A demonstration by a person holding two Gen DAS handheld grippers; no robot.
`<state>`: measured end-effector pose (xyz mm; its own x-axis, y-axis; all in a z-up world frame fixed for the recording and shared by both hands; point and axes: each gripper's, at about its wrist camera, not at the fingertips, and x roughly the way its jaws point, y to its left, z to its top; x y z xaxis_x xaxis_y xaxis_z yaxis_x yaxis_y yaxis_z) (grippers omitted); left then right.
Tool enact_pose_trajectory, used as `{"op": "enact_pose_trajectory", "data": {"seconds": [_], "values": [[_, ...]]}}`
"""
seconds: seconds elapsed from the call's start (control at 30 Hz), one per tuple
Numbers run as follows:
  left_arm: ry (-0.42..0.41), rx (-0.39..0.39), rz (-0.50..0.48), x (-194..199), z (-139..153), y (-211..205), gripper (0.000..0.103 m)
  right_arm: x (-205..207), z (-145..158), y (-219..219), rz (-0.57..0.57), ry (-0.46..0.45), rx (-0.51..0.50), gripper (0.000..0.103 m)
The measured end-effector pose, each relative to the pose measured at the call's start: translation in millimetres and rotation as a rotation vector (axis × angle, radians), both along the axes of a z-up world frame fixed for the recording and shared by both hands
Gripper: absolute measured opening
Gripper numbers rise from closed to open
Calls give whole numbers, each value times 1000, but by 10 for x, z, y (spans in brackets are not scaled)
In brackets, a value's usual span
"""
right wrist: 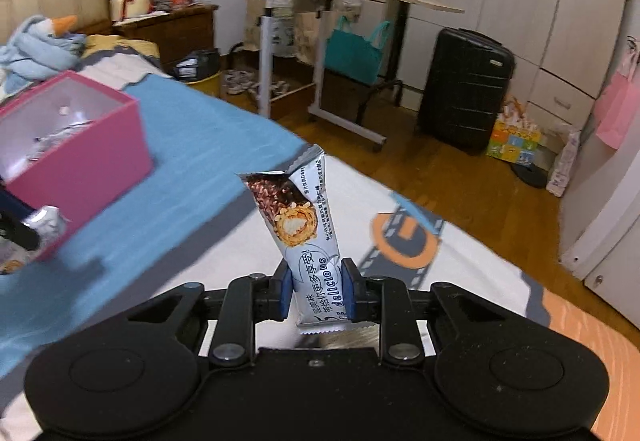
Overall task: Organize snacks
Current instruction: 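Lift both white bars with the left and right grippers toward the box, then lower both white bars into the pink box and open both grippers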
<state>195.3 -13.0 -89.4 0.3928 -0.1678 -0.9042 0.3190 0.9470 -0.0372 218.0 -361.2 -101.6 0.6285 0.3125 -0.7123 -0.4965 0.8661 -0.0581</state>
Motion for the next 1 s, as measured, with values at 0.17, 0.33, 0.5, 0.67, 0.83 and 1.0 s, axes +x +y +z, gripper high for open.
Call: {"op": "enact_pose_trajectory", "data": {"seconds": [0.17,0.33,0.5,0.67,0.83,1.0], "values": [[46,0,-17,-289,22,68,19,-310,-1,238,37,161,25,29],[63,-5,-21,-563,117,195,19,-583,-21,493,85,322,90,29],[38,1,-10,-795,318,481,19,-812,142,869,184,351,127,29],[-10,5,66,-898,566,945,20,-875,460,1270,290,336,162,29],[-99,20,173,-874,800,1403,20,-802,764,1659,347,272,227,29],[-185,34,259,-771,913,1744,20,-643,875,2065,364,219,308,29]]}}
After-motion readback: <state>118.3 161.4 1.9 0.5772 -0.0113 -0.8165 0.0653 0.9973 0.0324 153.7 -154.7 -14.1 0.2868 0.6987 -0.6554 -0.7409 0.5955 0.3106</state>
